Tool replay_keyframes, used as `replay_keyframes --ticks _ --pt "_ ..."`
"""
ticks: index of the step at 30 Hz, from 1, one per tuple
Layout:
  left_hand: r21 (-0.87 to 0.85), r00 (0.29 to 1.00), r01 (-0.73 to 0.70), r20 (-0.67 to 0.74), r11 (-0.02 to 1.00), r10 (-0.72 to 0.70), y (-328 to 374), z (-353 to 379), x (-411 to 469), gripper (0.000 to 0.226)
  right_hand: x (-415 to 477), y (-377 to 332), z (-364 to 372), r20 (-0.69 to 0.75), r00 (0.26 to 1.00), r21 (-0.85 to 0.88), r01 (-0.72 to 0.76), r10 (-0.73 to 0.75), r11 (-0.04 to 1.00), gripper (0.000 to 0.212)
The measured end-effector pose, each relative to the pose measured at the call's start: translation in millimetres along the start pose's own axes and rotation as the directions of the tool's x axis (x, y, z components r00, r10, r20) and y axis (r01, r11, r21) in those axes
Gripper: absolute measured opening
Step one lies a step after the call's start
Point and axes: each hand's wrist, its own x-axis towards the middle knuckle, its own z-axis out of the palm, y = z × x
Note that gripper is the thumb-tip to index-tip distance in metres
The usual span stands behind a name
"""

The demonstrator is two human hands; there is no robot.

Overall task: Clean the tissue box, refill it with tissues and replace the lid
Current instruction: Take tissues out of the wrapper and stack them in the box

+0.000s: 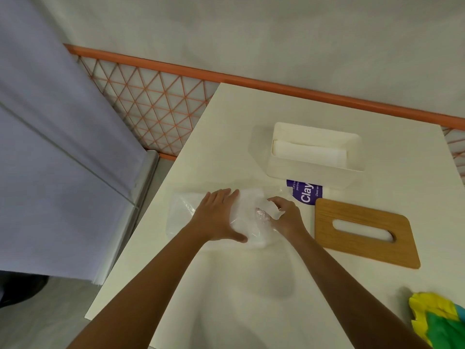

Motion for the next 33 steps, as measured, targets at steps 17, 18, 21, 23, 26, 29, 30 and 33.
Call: replay_keyframes --ticks 17,18,21,23,26,29,30,33 --pt "-0.039 0.999 -0.013 -0.040 0.999 0.011 -5 -3 -2 0.112 26 14 -29 0.210 0.911 0.609 -0.407 0.356 0.681 0.024" --pt "-0.040 0.999 -0.014 -0.039 0.999 0.012 -4 -4 -2 0.112 24 15 -31 0.236 0.904 0.643 -0.420 0.356 0.641 0.026" --pt "-0.043 0.999 -0.007 -0.033 0.999 0.005 -4 -3 -1 0.112 20 23 -31 0.239 0.880 0.661 -0.457 0.411 0.595 0.024" --pt "-0.042 1.000 -0.003 -0.030 0.999 0.002 -4 -2 0 0.113 20 24 -28 0.258 0.874 0.657 -0.472 0.412 0.588 0.024" --pt "-0.044 1.000 0.002 -0.022 0.999 -0.003 -4 -2 0 0.113 20 23 -25 0.311 0.890 0.612 -0.457 0.334 0.646 0.026" --pt "-0.041 1.000 0.002 -0.015 0.999 -0.003 -5 -3 0 0.113 16 18 -25 0.288 0.927 0.483 -0.357 0.240 0.799 0.028" --pt "-0.041 1.000 0.002 -0.013 0.999 -0.003 -5 -3 0 0.113 17 17 -26 0.261 0.938 0.443 -0.327 0.229 0.835 0.030" --pt "-0.037 1.000 0.004 -0.008 0.999 -0.005 -5 -4 0 0.112 24 19 -34 0.142 0.947 0.394 -0.322 0.289 0.861 0.037"
